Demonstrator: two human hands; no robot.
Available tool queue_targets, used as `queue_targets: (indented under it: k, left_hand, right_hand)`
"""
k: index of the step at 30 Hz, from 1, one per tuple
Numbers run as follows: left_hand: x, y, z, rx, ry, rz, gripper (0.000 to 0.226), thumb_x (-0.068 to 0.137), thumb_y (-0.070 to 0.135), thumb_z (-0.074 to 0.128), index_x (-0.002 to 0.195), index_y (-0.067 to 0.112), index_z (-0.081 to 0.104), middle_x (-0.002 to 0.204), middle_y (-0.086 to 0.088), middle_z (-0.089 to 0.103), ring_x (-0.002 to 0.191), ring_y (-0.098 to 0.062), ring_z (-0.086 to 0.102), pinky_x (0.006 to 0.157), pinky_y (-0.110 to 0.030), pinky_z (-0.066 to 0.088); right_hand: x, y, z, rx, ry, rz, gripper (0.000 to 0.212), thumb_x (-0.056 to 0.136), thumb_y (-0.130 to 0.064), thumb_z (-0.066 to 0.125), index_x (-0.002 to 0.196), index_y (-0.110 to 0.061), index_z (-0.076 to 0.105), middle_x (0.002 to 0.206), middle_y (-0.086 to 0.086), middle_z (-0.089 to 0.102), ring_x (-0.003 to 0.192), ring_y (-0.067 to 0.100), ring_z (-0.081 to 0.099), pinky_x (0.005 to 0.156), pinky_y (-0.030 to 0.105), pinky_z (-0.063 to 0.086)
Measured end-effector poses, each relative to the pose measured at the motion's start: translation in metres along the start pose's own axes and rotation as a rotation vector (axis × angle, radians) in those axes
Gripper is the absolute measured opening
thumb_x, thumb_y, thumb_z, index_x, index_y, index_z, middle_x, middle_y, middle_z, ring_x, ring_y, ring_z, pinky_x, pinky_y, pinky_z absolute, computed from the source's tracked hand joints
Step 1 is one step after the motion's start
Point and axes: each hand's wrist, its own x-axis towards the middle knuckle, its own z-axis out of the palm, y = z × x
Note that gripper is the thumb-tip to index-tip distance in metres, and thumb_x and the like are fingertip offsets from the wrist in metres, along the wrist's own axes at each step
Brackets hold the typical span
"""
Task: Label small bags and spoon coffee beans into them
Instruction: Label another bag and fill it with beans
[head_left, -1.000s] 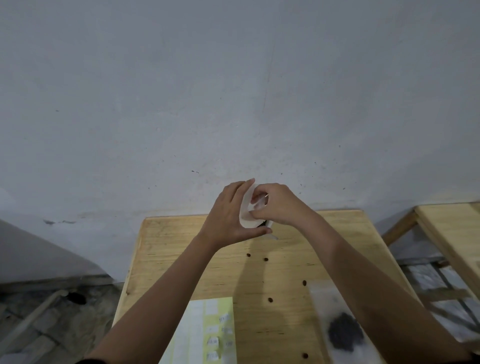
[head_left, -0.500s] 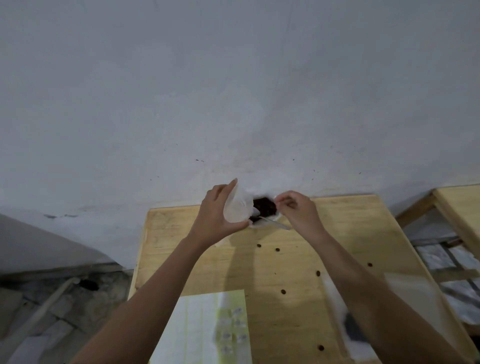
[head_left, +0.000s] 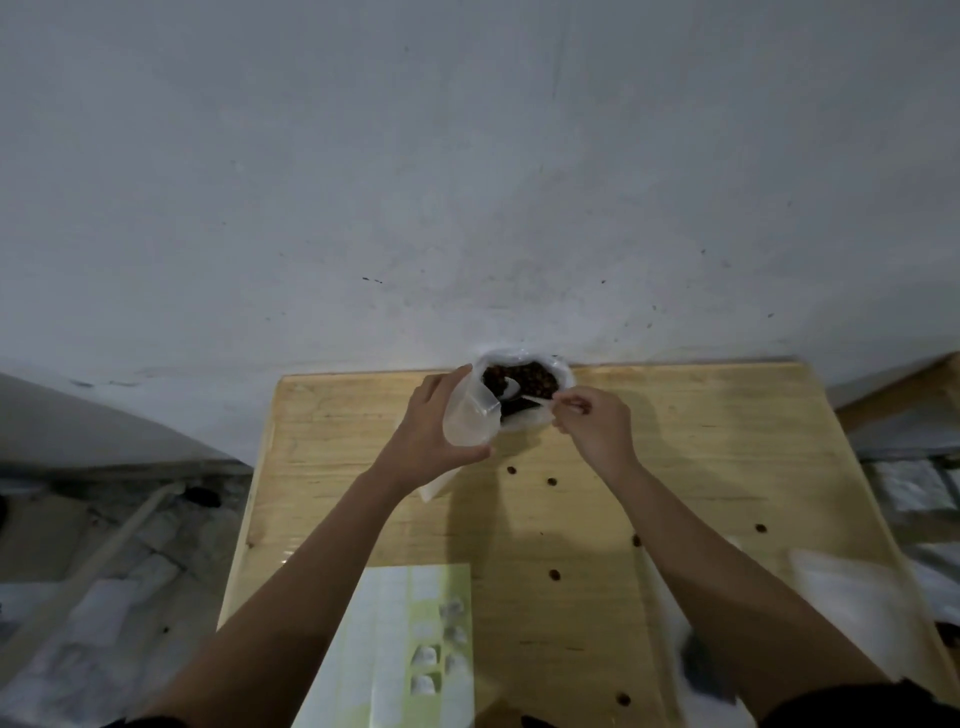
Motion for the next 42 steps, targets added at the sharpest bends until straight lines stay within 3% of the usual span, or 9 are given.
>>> queue_targets:
  k: [7,9,12,16,21,27,33,38,42]
  left_hand:
    - [0.013,-0.007,0.012,-0.035,-0.031,-0.042,0.098,0.061,0.045,0.082,0.142,0.034,0.027,0.138,0.005,0.032,0.121,-0.007,0.032,0.096,-0.028,0.032]
    - [0.015,-0.010,0.012,-0.025,-0.042,-0.050,0.098,0.064,0.040,0.084,0.143,0.031,0.028,0.139,0.002,0.031,0.124,-0.010,0.032,0.098,-0.029,0.031]
    - [0.018,-0.014,0.012,0.001,-0.066,-0.055,0.097,0.064,0.039,0.084,0.143,0.029,0.028,0.140,0.000,0.031,0.126,-0.014,0.033,0.097,-0.029,0.031]
    - [0.018,-0.019,0.012,0.000,-0.125,-0.078,0.101,0.057,0.052,0.079,0.142,0.032,0.029,0.139,0.001,0.031,0.126,-0.015,0.033,0.102,-0.034,0.033]
    - [0.017,-0.020,0.014,-0.023,-0.165,-0.078,0.102,0.053,0.055,0.076,0.141,0.036,0.029,0.137,0.005,0.031,0.126,-0.014,0.032,0.101,-0.033,0.032]
    - [0.019,-0.021,0.015,-0.010,-0.149,-0.049,0.099,0.061,0.042,0.083,0.142,0.035,0.027,0.140,0.003,0.030,0.128,-0.015,0.029,0.103,-0.034,0.031]
    - [0.020,-0.017,0.016,0.053,-0.117,-0.047,0.099,0.064,0.032,0.083,0.144,0.031,0.025,0.145,-0.001,0.025,0.131,-0.018,0.026,0.101,-0.029,0.027]
    - [0.023,-0.008,0.021,0.089,-0.102,-0.038,0.100,0.063,0.031,0.083,0.145,0.027,0.026,0.145,-0.006,0.025,0.132,-0.022,0.025,0.104,-0.035,0.031]
    - [0.021,-0.003,0.026,0.119,-0.105,0.008,0.098,0.065,0.030,0.082,0.145,0.024,0.026,0.142,-0.008,0.028,0.132,-0.023,0.024,0.105,-0.037,0.032]
  right_hand:
    - [0.013,-0.010,-0.022,0.113,0.200,-0.129,0.014,0.091,-0.012,0.058,0.096,-0.006,0.070,0.081,0.006,0.065,0.067,0.000,0.059,0.067,0.016,0.046]
    - [0.014,-0.012,-0.027,0.146,0.245,-0.141,0.016,0.093,-0.012,0.055,0.100,-0.005,0.069,0.089,0.009,0.065,0.072,0.005,0.063,0.068,0.013,0.050]
    - [0.014,-0.009,-0.024,0.108,0.254,-0.159,0.020,0.094,-0.016,0.053,0.101,-0.005,0.068,0.095,0.011,0.067,0.085,0.024,0.066,0.081,0.035,0.055]
    - [0.005,-0.003,0.000,0.209,0.227,-0.015,0.020,0.095,-0.013,0.051,0.093,-0.001,0.067,0.083,0.015,0.067,0.082,0.031,0.065,0.083,0.043,0.054]
    - [0.007,-0.005,0.023,0.569,0.213,0.350,0.017,0.094,-0.007,0.051,0.093,0.000,0.066,0.082,0.010,0.065,0.078,0.020,0.065,0.075,0.023,0.056]
    - [0.010,-0.005,0.015,0.672,0.289,0.431,0.018,0.092,-0.004,0.051,0.080,-0.005,0.065,0.080,0.008,0.064,0.071,0.017,0.064,0.070,0.022,0.054]
    - [0.005,-0.006,-0.020,0.743,0.373,0.384,0.024,0.090,-0.001,0.053,0.069,-0.007,0.064,0.076,0.009,0.063,0.063,0.016,0.060,0.065,0.023,0.052]
    - [-0.012,-0.016,-0.040,0.658,0.212,0.202,0.024,0.090,0.002,0.051,0.074,-0.006,0.067,0.070,0.010,0.062,0.060,0.017,0.059,0.058,0.020,0.051]
    - [-0.021,-0.020,-0.039,0.457,0.118,0.021,0.026,0.091,-0.002,0.053,0.073,-0.014,0.068,0.068,0.006,0.063,0.059,0.013,0.060,0.067,0.029,0.054]
